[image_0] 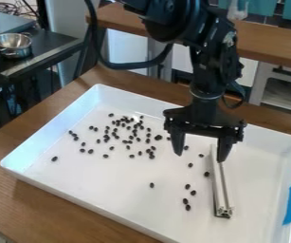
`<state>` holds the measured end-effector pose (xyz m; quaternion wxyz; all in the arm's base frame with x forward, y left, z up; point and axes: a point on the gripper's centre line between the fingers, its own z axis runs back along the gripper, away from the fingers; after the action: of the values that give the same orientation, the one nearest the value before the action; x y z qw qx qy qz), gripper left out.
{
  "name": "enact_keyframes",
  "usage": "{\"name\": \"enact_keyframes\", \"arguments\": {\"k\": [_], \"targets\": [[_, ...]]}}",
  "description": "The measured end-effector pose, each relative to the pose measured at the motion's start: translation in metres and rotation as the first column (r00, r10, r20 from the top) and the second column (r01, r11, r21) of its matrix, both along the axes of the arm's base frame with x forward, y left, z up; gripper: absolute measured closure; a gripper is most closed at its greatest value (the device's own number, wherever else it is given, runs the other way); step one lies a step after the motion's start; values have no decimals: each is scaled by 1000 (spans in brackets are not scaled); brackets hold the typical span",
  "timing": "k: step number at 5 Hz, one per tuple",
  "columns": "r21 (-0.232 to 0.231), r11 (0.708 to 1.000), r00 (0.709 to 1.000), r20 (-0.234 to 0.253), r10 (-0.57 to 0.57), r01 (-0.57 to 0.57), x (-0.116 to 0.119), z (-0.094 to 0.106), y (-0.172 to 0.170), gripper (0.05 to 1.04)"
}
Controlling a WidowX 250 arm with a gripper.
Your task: Sweep into pile
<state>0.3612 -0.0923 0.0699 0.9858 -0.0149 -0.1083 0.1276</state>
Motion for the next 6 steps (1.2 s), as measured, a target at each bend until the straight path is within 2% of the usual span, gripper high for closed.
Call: {"name": "enact_keyframes", "arguments": {"k": [1, 2, 6], "targets": [[7, 1000, 999, -31, 5, -5, -3, -11, 1, 82], [4, 1000, 999, -36, 19, -19, -2, -14, 0, 82], [-37, 999, 999, -25, 22, -23, 3, -22, -28, 82]]}}
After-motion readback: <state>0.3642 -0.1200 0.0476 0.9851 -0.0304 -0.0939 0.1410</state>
